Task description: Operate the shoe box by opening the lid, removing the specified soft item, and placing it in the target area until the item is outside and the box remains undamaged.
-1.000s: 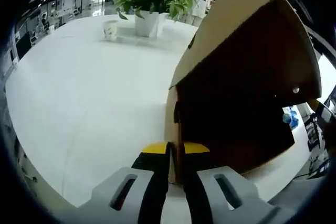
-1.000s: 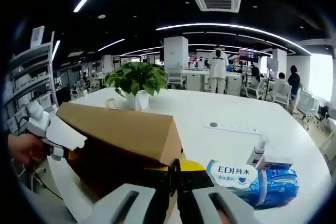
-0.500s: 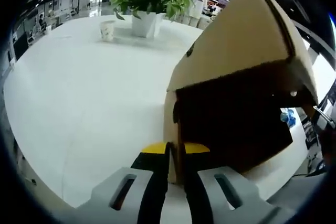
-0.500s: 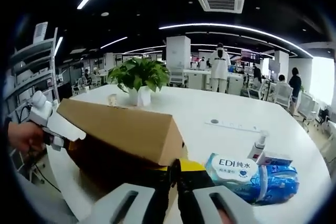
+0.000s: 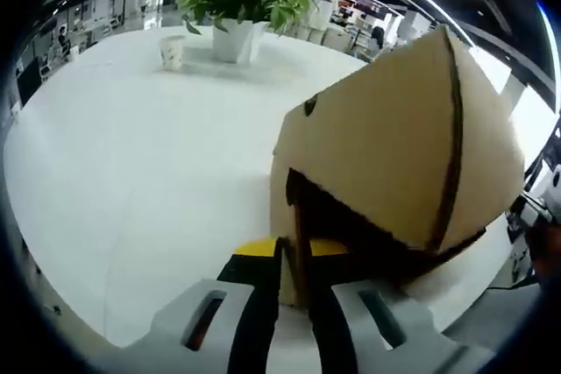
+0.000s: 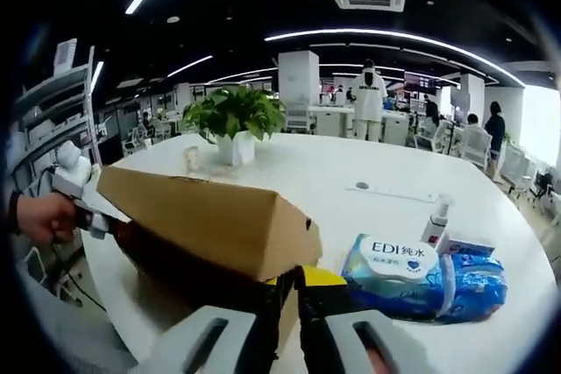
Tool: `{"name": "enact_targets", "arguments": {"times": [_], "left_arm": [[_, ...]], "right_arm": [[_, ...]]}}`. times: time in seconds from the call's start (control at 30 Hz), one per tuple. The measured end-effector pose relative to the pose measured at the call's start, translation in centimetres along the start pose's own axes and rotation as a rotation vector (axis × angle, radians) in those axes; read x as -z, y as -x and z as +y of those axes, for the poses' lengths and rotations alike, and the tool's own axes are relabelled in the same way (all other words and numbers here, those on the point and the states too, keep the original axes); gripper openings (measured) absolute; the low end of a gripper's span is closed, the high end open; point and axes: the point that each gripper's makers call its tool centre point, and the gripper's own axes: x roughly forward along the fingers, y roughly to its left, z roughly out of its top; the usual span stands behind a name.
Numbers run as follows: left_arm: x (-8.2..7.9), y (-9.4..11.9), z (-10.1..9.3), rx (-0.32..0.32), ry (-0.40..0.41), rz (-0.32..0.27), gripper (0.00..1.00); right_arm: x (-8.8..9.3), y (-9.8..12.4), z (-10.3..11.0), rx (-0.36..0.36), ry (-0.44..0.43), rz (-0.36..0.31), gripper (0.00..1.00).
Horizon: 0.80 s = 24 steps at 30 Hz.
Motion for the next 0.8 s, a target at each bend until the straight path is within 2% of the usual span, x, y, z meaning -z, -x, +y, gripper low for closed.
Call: {"name": "enact_targets", "arguments": {"times": [0.27, 0.8], "left_arm": [[0.0, -0.1, -0.3, 0.051, -0.035, 0.017, 0.11], [-0.6, 0.7, -0.4, 0.056, -0.116, 0.004, 0.09]], "right_arm": [[1.7, 0.2, 0.2, -0.012, -0.032, 0.039, 0.00], [2.4, 0.5, 0.0, -0.013, -0.043, 0.058, 0.00]]}}
